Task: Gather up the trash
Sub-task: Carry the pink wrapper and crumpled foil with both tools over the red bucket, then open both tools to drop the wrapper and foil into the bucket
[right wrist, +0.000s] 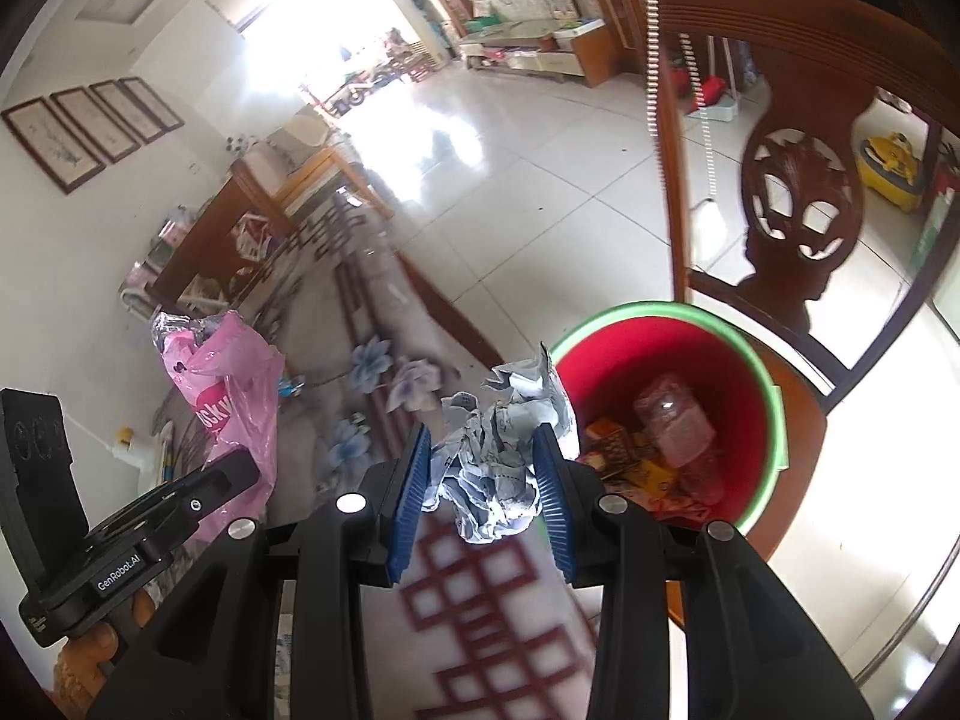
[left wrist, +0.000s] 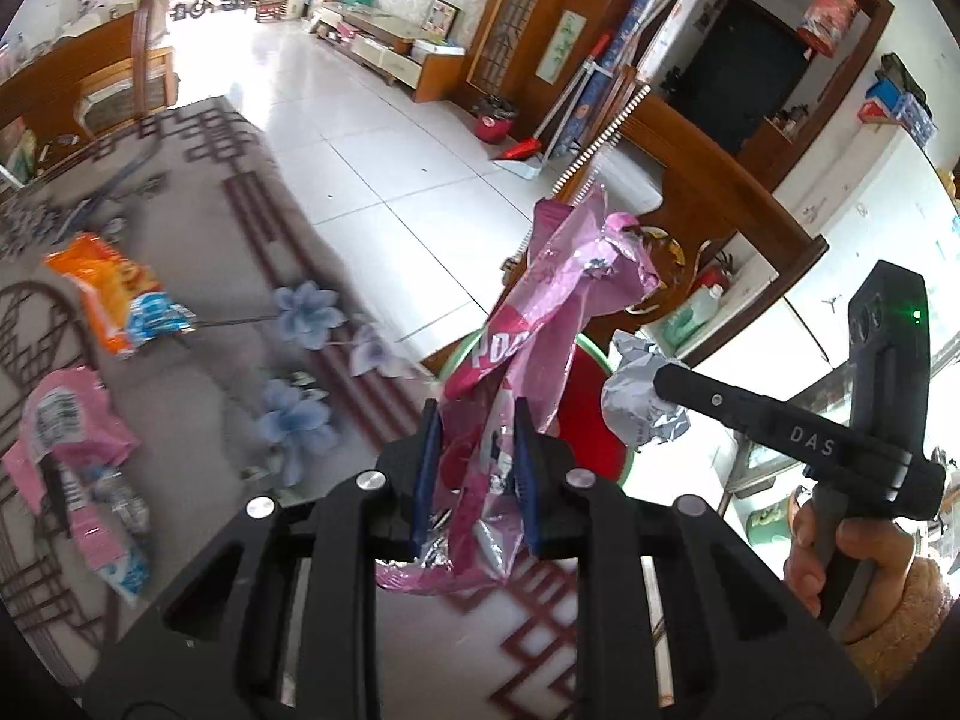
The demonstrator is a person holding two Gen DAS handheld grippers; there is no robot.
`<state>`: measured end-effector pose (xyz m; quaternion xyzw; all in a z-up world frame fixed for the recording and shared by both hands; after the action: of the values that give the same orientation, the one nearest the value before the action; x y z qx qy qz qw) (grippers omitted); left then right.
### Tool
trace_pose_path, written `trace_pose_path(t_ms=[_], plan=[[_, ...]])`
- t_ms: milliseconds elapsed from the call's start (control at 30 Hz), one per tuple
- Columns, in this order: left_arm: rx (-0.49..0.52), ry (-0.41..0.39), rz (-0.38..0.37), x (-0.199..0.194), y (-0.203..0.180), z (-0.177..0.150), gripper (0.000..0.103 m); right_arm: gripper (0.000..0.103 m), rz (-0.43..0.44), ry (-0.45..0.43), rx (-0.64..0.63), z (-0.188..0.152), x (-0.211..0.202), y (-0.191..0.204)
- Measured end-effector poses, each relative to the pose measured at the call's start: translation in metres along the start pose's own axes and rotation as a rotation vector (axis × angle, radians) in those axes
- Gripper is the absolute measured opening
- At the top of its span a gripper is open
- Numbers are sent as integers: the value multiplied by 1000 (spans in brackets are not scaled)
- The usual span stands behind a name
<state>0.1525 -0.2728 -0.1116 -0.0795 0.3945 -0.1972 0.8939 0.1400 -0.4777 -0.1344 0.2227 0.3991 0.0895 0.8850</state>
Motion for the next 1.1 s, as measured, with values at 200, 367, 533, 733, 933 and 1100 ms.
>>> trace_pose_path(t_ms=[200,367,533,733,933,1100], plan=[[33,70,-55,45,-34,4,23,34,-35,-18,38,13,-7,-36],[66,116,-82,77,-60,6,23,35,-48,-26,69,24,-9,-60],[46,152,-84,99,-68,7,44,49,-33,-22,98,30,-7,-72],[11,144,-63,101,-60,8,64,58,-33,-19,144,33,-3,-85],[-90,94,42,78,-8,8,79,64,-30,-6,147,31,2,-82],[-188,24,222,37,75,10,79,64,-19,15,127,28,9,-69]])
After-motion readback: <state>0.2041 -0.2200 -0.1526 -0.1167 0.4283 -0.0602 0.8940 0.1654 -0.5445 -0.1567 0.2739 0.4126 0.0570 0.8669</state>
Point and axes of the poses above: each gripper's, at about its wrist camera, not at the fingertips, and x roughly the way its jaws point, y to its left, z to its top, the point moved 3 cm from there along x, roughly the way its jaws point, and after that the axes turned 9 degrees about -y, right-handed, at the moved point
